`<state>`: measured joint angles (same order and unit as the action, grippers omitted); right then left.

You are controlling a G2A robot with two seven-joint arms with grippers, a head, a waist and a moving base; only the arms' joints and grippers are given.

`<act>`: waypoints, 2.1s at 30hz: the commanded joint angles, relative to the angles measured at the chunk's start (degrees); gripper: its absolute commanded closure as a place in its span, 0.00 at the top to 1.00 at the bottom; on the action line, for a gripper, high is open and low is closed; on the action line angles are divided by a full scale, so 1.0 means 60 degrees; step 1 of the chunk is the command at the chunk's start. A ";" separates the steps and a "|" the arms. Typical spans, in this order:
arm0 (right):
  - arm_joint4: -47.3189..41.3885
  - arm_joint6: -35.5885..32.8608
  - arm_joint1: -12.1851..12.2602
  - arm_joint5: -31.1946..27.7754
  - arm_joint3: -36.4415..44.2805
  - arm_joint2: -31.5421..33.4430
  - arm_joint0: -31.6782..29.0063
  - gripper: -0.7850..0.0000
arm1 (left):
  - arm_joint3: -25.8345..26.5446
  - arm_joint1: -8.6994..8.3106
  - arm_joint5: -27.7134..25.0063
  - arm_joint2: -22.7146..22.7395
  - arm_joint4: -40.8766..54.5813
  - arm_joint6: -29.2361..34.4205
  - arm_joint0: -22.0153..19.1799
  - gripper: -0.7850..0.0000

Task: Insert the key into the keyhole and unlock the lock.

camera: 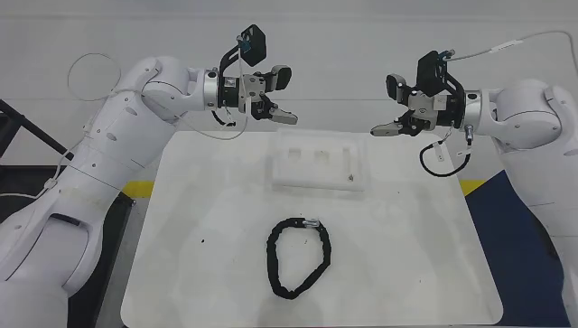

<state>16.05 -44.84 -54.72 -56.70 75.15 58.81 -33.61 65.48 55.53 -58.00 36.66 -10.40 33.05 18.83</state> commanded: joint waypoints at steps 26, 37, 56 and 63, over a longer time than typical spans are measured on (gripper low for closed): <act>0.0215 0.0126 -0.0001 0.0423 0.0074 0.0008 -0.0100 1.00 | 0.0000 0.0000 0.0000 0.0000 0.0000 0.0000 0.0000 1.00; 0.1457 0.0291 -0.0248 0.2567 0.0311 -0.1035 -0.0524 1.00 | 0.0000 0.0000 0.0000 0.0000 0.0000 0.0000 0.0000 1.00; 0.0737 -0.0336 -0.1278 0.7211 -0.1143 -0.3100 -0.0730 1.00 | 0.0000 0.0000 0.0000 0.0000 0.0000 0.0000 0.0000 1.00; -0.0512 -0.0723 -0.1991 0.8150 -0.2881 -0.3818 -0.0168 1.00 | 0.0000 0.0000 0.0000 0.0000 0.0000 0.0000 0.0000 1.00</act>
<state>13.11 -50.03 -66.09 -8.38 59.53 36.43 -35.11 65.48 55.53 -58.00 36.66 -10.40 33.05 18.83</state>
